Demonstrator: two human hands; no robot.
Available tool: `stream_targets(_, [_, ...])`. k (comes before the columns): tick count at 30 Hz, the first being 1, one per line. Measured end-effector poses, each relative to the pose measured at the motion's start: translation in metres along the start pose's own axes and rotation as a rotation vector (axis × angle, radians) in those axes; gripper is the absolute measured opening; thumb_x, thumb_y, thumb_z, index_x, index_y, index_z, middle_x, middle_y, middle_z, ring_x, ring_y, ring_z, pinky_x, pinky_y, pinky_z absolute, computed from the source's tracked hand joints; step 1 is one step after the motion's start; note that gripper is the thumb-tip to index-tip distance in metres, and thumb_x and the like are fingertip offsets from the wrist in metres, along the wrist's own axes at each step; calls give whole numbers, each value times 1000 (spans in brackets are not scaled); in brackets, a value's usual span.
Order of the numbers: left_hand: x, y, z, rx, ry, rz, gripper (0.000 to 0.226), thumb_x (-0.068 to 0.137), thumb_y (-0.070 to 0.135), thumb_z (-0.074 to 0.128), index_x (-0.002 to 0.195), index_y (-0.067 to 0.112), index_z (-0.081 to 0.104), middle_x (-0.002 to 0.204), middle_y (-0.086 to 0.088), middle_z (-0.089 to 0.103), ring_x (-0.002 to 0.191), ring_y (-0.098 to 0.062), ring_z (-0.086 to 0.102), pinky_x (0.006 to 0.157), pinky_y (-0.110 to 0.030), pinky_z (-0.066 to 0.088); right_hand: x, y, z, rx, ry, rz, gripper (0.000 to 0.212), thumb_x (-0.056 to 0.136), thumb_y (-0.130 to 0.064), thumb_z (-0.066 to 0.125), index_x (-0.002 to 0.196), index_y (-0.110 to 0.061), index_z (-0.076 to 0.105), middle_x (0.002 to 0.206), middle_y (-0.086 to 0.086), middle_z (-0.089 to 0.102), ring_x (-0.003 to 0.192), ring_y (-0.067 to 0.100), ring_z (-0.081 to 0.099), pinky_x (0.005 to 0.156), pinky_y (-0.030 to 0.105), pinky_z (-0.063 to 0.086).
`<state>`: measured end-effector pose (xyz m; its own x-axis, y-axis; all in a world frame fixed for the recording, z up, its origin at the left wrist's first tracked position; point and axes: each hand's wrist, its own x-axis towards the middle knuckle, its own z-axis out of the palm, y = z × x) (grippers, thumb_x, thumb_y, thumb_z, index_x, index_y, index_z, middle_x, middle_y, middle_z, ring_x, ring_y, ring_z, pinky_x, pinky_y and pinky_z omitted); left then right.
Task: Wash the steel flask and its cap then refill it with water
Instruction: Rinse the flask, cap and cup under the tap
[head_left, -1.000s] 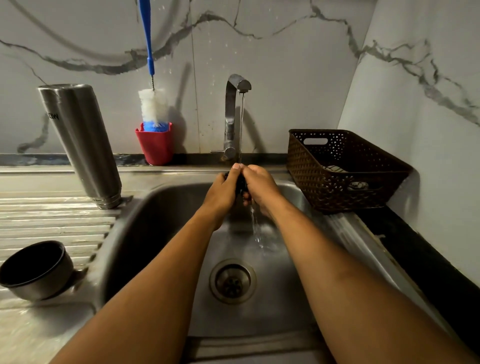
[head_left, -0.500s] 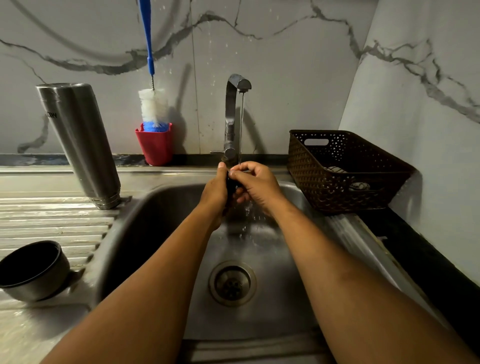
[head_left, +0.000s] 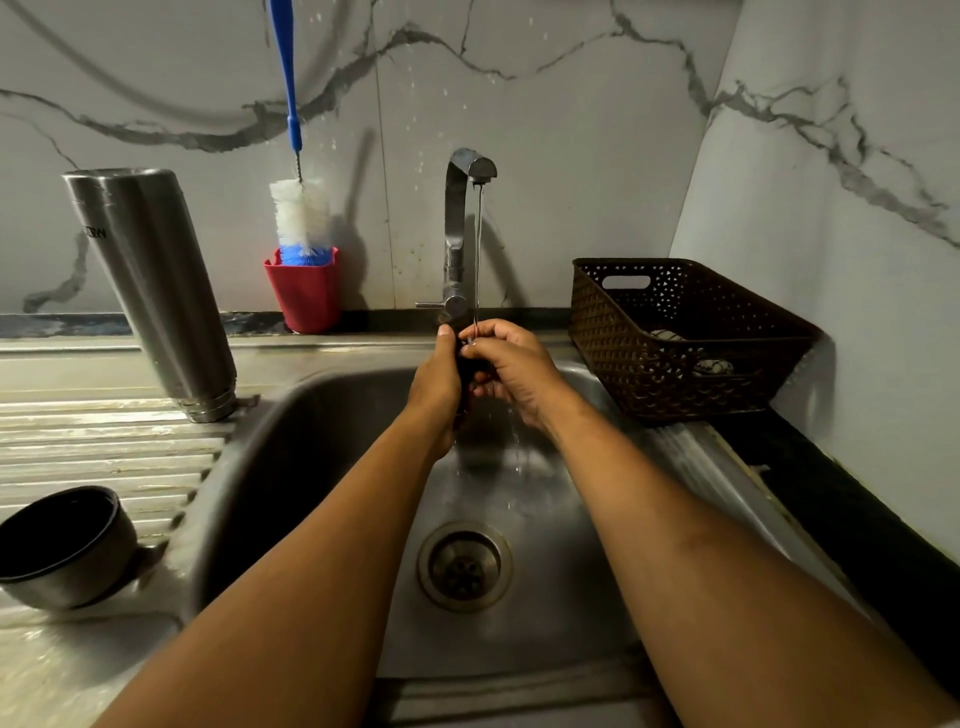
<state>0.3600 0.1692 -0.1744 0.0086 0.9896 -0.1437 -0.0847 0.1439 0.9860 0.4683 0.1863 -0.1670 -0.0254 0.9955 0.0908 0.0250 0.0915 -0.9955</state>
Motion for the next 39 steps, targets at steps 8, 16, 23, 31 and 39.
stream_targets(8, [-4, -2, 1, 40, -19, 10, 70, 105, 67, 26, 111, 13, 71, 77, -8, 60, 63, -13, 52, 58, -26, 41, -3, -1, 1, -208, 76, -63, 21, 102, -35, 59, 99, -15, 62, 78, 3, 61, 59, 13, 55, 46, 24, 44])
stream_targets(16, [0, -1, -1, -10, -18, -11, 69, 107, 64, 24, 125, 14, 68, 80, -11, 67, 75, -10, 61, 72, -27, 50, -1, 0, -3, -8, -5, -11, 16, 95, -16, 68, 110, -11, 72, 99, 13, 73, 78, 22, 65, 64, 33, 57])
stream_targets(23, [-4, -5, 6, 189, -77, 123, 67, 106, 65, 25, 127, 14, 63, 93, -6, 64, 78, -13, 56, 65, -27, 45, -1, -1, -4, -392, 162, -114, 27, 102, -30, 49, 81, -15, 55, 76, 5, 54, 71, 19, 52, 59, 28, 40])
stream_targets(31, [-8, 1, -3, -119, -32, -36, 62, 108, 61, 28, 113, 18, 72, 71, -3, 61, 60, -12, 53, 54, -24, 45, -13, -5, -1, -370, 99, -175, 35, 97, -51, 64, 95, -16, 63, 78, 5, 69, 60, 14, 67, 45, 21, 47])
stream_targets(39, [-1, 5, -13, -296, -164, -202, 77, 102, 72, 24, 91, 10, 67, 58, 0, 43, 49, -11, 36, 46, -22, 26, -14, -8, 3, -101, 52, -234, 37, 92, -39, 75, 106, -9, 59, 90, 22, 72, 45, 11, 57, 42, 26, 46])
